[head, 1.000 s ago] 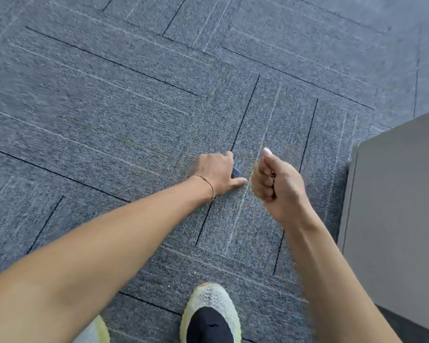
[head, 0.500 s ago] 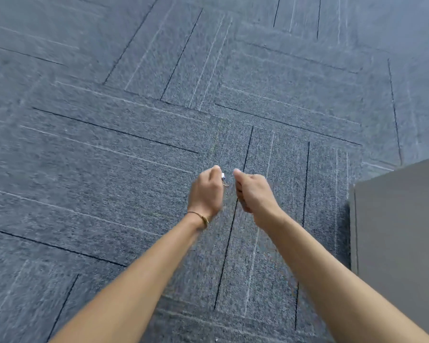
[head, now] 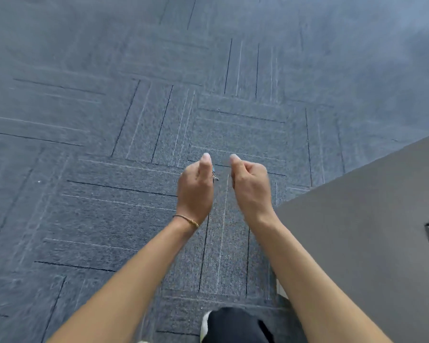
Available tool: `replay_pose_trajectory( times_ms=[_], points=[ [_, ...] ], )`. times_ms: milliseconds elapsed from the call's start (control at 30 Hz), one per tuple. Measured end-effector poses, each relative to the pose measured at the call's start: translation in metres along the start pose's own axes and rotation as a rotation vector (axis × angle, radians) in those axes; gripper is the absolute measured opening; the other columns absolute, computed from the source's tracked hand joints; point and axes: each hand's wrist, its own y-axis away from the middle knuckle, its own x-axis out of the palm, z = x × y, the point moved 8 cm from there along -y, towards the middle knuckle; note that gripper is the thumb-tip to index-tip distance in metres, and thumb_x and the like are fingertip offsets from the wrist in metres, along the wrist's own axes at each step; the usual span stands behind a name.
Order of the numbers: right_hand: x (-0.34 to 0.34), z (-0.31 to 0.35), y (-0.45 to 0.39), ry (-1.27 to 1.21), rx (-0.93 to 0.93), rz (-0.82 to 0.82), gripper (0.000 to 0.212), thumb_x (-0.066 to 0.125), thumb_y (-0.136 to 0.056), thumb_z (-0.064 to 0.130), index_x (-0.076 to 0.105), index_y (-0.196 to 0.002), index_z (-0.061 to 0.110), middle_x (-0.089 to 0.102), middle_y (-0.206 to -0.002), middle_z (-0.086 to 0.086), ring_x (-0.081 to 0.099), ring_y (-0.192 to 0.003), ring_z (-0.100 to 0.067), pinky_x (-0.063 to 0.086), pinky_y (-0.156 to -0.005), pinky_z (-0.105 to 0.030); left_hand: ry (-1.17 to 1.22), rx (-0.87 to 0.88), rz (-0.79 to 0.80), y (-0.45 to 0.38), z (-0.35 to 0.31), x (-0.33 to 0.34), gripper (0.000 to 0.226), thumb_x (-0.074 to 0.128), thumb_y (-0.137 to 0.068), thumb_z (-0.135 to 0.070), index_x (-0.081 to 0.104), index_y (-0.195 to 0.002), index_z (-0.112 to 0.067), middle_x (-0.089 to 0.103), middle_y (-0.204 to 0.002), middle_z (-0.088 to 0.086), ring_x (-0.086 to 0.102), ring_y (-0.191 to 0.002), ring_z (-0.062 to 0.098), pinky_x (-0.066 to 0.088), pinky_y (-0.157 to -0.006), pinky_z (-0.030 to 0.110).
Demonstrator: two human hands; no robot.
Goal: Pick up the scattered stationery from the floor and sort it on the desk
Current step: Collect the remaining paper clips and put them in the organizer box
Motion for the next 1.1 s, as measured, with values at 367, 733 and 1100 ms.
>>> replay_pose_trajectory(
  times_ms=[367,733,1100],
  points=[
    [-0.152,0.259,0.1,0.057,-0.046,-0.147,0.058,0.049,-0.101,0.032,0.024,-0.05,0.021,0.025,-0.045,0.008,0.023,-0.047,-0.012,0.023,-0.049,-0.04,-0.097,0.131,0.08,0.088,-0.315,0.023,0.057,0.03,-0.094,-0.055,0.033,-0.058,-0.011,0.029,-0.048,-0.011,0.027,-0.049,0.011,0.026,-0.05,0.038],
    [-0.308,0.393,0.225,0.106,-0.091,-0.461,0.057,0.049,-0.103,0.028,0.021,-0.054,0.022,0.021,-0.045,0.008,0.02,-0.047,-0.01,0.02,-0.049,-0.034,-0.005,0.141,0.315,0.202,-0.49,0.085,0.053,0.032,-0.093,-0.055,0.029,-0.059,-0.014,0.028,-0.055,-0.001,0.024,-0.055,0.019,0.027,-0.054,0.047],
    [-0.436,0.404,0.385,0.072,-0.028,-0.872,0.055,0.051,-0.1,0.026,0.029,-0.051,0.016,0.026,-0.044,0.01,0.024,-0.045,-0.008,0.026,-0.047,-0.036,0.159,0.194,0.72,0.354,-0.569,0.176,0.056,0.036,-0.095,-0.047,0.027,-0.06,-0.004,0.026,-0.057,0.005,0.021,-0.054,0.02,0.018,-0.053,0.042]
  ],
)
